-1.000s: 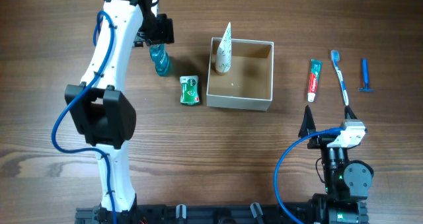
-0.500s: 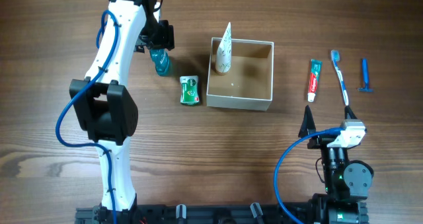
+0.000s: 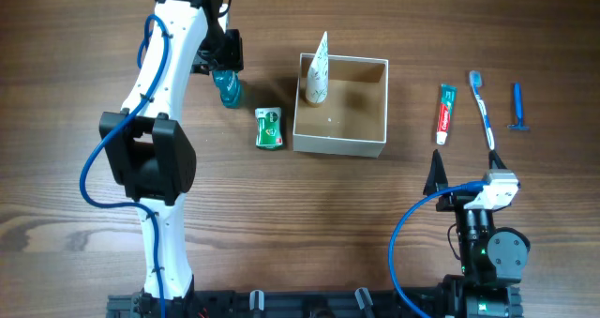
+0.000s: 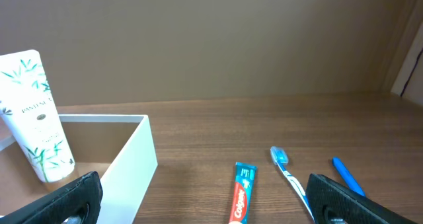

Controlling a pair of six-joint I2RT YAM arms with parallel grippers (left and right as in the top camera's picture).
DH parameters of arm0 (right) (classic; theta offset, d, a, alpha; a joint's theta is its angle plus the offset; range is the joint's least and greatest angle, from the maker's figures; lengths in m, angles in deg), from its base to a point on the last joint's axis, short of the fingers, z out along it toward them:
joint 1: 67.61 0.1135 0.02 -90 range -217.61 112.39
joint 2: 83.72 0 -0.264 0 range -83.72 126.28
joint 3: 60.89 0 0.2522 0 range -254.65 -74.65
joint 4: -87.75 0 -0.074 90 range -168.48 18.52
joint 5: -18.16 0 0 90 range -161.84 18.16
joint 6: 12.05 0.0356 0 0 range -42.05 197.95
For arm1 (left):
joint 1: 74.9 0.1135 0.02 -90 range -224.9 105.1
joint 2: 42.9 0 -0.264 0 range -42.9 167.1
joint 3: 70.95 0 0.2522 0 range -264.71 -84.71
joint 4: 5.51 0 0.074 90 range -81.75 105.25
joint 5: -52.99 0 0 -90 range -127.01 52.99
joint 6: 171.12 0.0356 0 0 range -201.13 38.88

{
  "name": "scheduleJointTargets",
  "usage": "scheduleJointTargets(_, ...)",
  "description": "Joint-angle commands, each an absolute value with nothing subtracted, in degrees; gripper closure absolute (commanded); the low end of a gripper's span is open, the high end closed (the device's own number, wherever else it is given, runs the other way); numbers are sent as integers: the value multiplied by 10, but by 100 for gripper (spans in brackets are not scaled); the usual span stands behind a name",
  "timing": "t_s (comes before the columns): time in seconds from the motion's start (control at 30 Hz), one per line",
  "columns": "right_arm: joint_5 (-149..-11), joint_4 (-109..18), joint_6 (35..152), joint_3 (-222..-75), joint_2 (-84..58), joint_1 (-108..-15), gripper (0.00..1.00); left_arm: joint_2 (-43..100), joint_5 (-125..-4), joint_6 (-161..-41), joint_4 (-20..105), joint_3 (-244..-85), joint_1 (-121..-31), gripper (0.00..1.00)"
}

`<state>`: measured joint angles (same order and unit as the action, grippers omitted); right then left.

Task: Pack container
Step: 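Grasp the Listerine bottle with the left gripper and lift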

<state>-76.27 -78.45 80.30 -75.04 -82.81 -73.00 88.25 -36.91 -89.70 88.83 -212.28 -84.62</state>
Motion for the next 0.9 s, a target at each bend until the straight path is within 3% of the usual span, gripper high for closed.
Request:
scheduleJointTargets(0.0, -753, -786, 811, -749, -829, -726, 0, 893, -376, -888, 884, -2124, -843, 41)
scheduleJointTargets(0.2, -753, -786, 811, -749, -829, -726, 0, 893, -376, -888, 882, -2124, -843, 41)
scheduleJointTargets(0.47, -753, -786, 811, -749, -829, -726, 0, 893, -376, -875, 882, -2124, -843, 49)
scheduleJointTargets(0.7, -753, -786, 811, -749, -829, -726, 0, 893, -376, -875, 882, -2124, -843, 69)
scheduleJointTargets(0.87, -753, -786, 811, -749, -829, -726, 0, 893, -377, -876, 878, -2124, -843, 76)
